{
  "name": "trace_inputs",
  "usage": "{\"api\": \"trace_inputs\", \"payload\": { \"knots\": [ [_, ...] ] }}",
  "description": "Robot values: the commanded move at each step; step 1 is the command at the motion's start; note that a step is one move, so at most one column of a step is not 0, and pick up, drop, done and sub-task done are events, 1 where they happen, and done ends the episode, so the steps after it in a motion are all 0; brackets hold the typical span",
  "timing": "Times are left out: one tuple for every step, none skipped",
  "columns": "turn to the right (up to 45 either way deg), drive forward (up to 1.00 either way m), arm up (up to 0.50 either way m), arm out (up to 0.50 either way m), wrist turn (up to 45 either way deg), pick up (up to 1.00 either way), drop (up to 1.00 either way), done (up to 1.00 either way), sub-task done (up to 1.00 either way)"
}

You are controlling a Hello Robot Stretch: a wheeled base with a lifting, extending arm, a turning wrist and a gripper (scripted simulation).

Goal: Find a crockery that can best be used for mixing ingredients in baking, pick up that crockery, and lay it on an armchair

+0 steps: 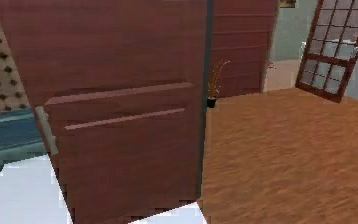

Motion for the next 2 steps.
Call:
{"api": "trace_inputs", "payload": {
  "knots": [
    [45.0, 0.00, 0.00, 0.00, 0.0, 0.00, 0.00, 0.00, 0.00],
    [27.0, 0.00, 0.00, 0.00, 0.0, 0.00, 0.00, 0.00, 0.00]
  ]
}}
